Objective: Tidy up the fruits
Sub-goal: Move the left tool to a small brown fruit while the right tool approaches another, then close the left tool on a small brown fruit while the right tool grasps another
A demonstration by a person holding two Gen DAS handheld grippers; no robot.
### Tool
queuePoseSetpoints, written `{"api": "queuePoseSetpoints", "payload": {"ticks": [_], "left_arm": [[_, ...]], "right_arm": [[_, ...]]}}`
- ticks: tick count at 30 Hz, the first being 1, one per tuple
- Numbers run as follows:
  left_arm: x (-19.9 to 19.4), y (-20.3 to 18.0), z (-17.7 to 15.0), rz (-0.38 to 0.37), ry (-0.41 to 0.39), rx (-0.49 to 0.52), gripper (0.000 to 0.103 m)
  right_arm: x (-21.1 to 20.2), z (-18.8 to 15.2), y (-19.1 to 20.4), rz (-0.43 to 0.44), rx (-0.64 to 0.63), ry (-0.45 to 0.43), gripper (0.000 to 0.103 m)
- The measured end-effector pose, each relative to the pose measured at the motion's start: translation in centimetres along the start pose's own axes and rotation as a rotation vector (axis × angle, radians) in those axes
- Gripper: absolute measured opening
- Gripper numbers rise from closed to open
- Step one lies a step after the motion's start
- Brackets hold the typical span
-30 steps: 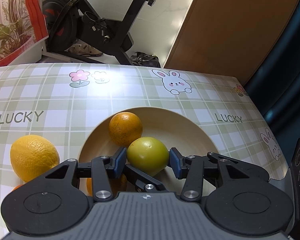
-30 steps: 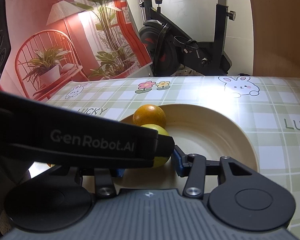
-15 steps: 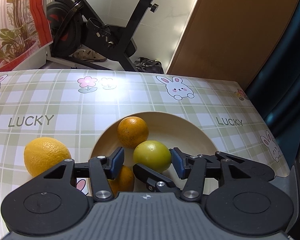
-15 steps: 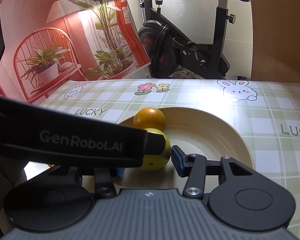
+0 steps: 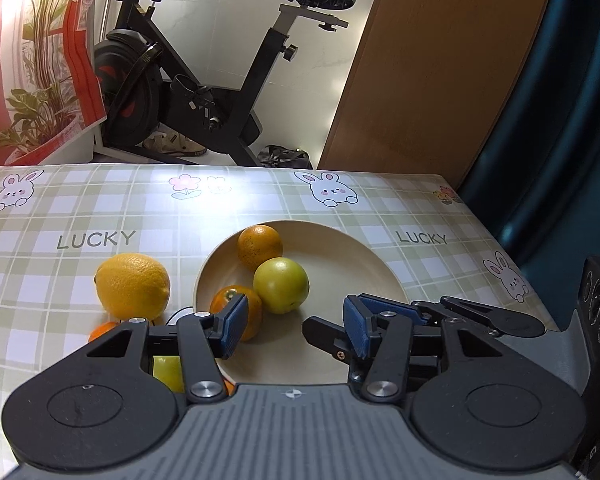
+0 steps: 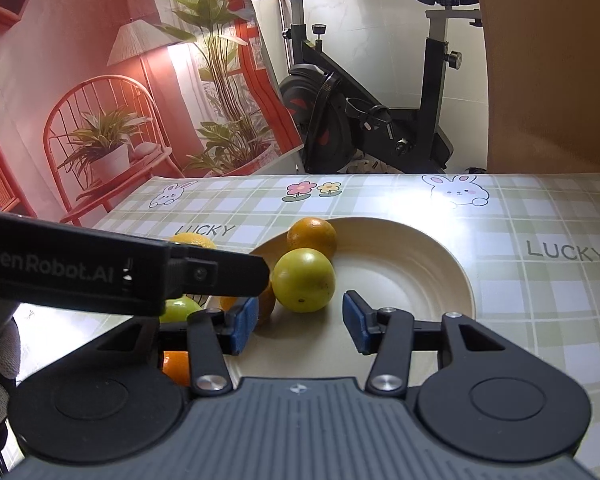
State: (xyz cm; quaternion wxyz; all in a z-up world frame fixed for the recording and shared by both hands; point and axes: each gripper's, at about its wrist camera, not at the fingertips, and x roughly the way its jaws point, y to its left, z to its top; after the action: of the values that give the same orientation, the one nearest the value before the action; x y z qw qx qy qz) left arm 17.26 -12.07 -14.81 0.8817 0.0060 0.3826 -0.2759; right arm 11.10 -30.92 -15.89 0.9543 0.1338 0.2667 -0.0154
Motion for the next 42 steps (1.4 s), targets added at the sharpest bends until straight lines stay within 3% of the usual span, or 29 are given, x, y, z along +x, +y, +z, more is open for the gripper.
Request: {"api": "queuePoseSetpoints", "payload": {"ticks": [8,14,23,34,42], "left_arm": [[-3.3,2.1,-3.4,0.029,-0.018,-0.105,0.054],[-4.9,2.5,-5.1,0.053,-0.033,-0.094,0.053],[-5.1,2.4,-6.9,0.057,-0.017,-0.092,0.045],[-5.0,2.2,-8.3,0.049,-0.011,-0.122,0.043],[-4.7,1.8,-8.7,0.048,0.004,-0.115,0.042]], "right_arm": [[-2.9,-2.4,2.6,-0.022,-0.057,-0.032,0.05],[-4.0,-3.8,3.6,-0.007,-0.046,-0.031,0.05],[-4.5,-5.5,5.2,0.054,-0.103,0.006,0.046],[-3.5,-8.4,5.6,0.074,-0.133,0.071,0.042],[-2.8,-8.4,5.0,0.103,-0.106,0.091,0.031]]}}
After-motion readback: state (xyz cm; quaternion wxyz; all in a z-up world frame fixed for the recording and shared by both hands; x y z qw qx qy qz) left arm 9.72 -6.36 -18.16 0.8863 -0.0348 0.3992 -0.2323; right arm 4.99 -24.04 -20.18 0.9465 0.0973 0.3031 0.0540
